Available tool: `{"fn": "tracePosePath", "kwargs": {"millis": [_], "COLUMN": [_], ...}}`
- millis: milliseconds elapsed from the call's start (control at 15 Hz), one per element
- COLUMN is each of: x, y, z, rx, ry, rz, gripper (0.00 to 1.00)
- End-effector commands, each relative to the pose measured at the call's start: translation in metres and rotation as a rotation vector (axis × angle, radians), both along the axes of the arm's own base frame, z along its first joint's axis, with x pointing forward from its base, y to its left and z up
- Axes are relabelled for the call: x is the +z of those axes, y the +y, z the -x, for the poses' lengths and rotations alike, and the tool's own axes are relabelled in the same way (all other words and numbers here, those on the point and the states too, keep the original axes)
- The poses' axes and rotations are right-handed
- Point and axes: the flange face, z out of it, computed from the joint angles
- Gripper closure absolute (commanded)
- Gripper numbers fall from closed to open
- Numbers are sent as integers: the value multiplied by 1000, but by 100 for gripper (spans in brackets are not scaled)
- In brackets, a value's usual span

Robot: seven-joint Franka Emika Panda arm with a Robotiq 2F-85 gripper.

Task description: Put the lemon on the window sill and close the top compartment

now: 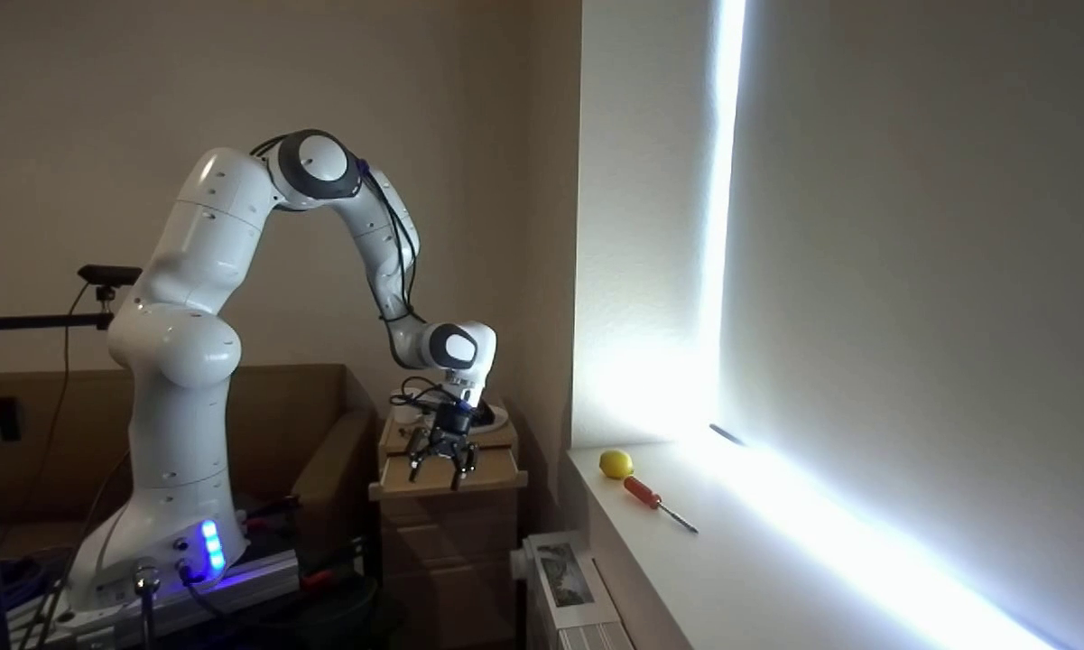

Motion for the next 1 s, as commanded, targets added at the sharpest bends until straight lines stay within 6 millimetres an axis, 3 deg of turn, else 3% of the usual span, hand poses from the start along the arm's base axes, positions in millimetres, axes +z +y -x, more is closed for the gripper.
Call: {"fn": "tracePosePath", "kwargs": {"millis": [0,67,200,533,733,933], "x": [-4,-12,-36,-99,-132,-156], "y": [-6,-7,10,82,112,123], "z": [-2,-1,9,27,14,-4], "rx": [-17,-34,4,77,118,94], "ry": [20,29,43,6,-145,-347], "rz": [-6,2,-35,-98,-94,-103], "gripper": [0,0,0,0,0,0]}}
